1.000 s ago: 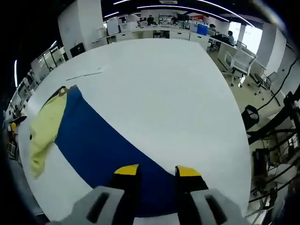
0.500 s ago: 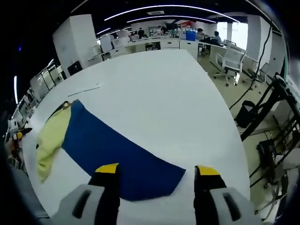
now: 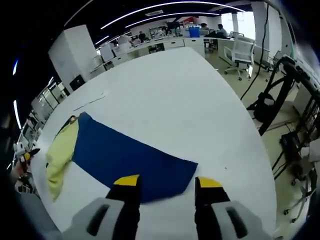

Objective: Fold the garment on the visible template until the final outline fits inside the template.

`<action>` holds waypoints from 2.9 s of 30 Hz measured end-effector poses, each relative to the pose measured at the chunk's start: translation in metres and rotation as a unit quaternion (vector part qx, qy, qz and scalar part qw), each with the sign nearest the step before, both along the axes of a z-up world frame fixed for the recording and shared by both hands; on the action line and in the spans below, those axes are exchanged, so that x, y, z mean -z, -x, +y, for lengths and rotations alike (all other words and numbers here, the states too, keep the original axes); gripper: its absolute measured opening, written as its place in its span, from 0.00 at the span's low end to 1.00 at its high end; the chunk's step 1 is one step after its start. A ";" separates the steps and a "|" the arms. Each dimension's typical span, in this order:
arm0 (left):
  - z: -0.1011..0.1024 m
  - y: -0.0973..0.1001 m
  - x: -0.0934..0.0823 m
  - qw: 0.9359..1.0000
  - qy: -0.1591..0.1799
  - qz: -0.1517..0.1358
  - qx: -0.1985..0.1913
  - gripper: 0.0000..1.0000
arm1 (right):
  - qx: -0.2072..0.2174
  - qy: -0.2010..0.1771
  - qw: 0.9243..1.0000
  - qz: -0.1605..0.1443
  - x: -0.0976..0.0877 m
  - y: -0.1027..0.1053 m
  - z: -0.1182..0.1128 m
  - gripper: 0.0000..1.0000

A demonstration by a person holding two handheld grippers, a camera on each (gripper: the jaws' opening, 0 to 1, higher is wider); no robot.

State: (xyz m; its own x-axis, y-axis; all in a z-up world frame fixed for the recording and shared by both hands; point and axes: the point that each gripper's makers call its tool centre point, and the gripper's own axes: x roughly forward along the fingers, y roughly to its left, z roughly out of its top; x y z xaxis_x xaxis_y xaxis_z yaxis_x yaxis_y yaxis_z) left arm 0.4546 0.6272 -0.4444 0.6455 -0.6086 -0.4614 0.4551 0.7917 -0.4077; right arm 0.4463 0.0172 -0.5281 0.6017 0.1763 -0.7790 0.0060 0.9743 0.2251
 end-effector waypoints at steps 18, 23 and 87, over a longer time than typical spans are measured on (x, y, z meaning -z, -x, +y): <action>0.001 0.001 0.000 1.000 0.002 0.000 -0.002 0.87 | 0.045 -0.009 0.999 0.013 0.003 0.007 -0.010 0.29; 0.000 0.000 0.000 1.000 0.001 0.000 -0.003 0.87 | 0.059 -0.042 0.997 0.010 0.007 0.003 -0.002 0.26; 0.005 0.001 -0.004 1.000 0.018 -0.008 -0.008 0.87 | 0.015 -0.009 1.000 -0.012 -0.013 0.005 0.012 0.72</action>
State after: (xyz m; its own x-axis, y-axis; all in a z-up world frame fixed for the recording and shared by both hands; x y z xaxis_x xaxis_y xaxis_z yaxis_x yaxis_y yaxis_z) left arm 0.4537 0.6323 -0.4400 0.6623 -0.6149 -0.4281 0.4502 0.7833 -0.4286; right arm 0.4415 0.0295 -0.5148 0.6254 0.1729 -0.7609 0.0288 0.9694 0.2439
